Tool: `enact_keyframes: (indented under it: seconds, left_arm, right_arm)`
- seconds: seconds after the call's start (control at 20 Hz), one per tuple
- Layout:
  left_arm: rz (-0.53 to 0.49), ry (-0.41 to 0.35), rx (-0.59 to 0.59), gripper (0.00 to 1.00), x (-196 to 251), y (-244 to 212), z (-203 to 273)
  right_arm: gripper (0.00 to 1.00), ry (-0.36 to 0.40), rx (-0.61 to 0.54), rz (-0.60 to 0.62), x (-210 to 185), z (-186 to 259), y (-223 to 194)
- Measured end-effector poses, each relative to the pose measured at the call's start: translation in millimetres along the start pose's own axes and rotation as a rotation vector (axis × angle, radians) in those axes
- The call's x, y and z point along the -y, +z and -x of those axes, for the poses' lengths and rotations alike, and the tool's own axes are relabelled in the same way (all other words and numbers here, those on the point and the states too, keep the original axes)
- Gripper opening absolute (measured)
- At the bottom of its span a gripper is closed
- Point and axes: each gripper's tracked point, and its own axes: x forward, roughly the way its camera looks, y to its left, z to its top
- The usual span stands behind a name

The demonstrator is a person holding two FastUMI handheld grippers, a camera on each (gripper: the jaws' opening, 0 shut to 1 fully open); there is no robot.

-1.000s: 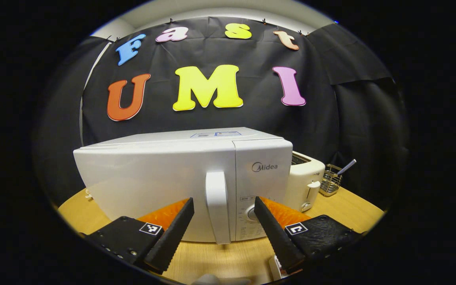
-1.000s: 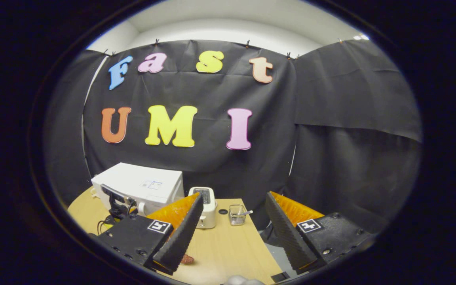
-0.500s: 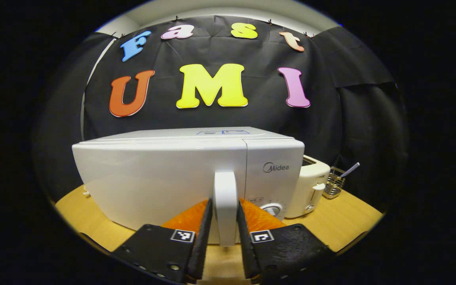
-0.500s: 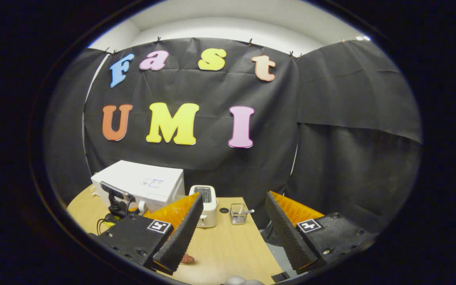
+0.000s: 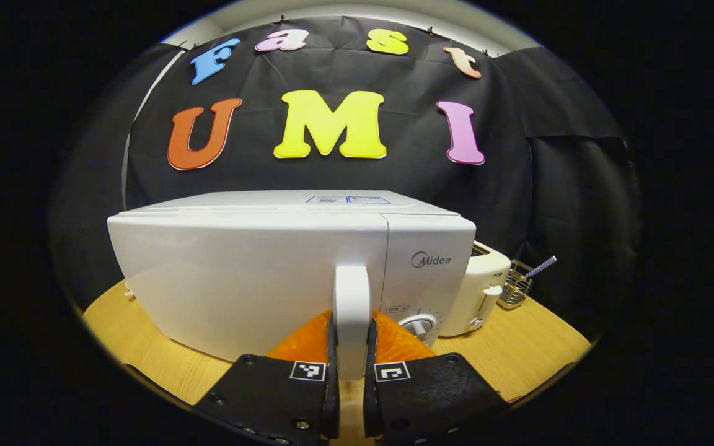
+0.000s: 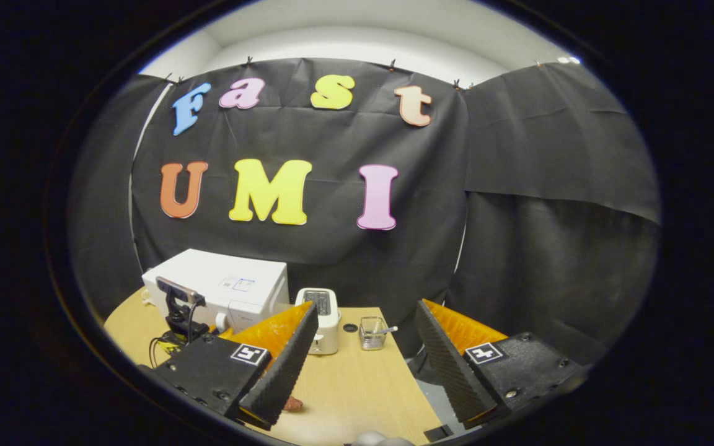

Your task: Open the microwave oven with the left hand, put the food in, and close the microwave oven.

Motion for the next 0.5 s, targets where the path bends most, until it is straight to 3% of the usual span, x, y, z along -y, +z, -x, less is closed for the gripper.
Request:
enact_keyframes:
  seconds: [0.25, 0.5]
  left_arm:
    - [-0.002, -0.010, -0.007, 0.14, -0.1, -0.8, 2.1]
    - [-0.055, -0.042, 0.002, 0.14, -6.1, -14.3, 55.6]
  right_arm:
    - [1.00, 0.013, 0.006, 0.009, -2.6, 4.1, 0.0]
    - [1.00, 0.050, 0.009, 0.038, -18.8, 10.2, -4.1]
